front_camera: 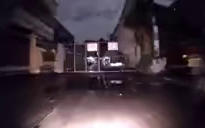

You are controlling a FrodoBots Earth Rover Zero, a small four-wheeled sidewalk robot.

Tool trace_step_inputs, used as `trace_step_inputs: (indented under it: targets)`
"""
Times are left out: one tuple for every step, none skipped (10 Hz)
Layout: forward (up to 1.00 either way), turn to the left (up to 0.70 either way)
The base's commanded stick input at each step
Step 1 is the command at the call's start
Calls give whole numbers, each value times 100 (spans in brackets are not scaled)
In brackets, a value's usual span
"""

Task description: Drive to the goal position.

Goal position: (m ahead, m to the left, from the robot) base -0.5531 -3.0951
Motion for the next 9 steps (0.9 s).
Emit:
trace_step_inputs:
  targets:
    - [30,0]
    - [30,0]
    - [30,0]
    - [30,0]
    - [30,0]
    - [30,0]
    - [30,0]
    - [30,0]
    - [30,0]
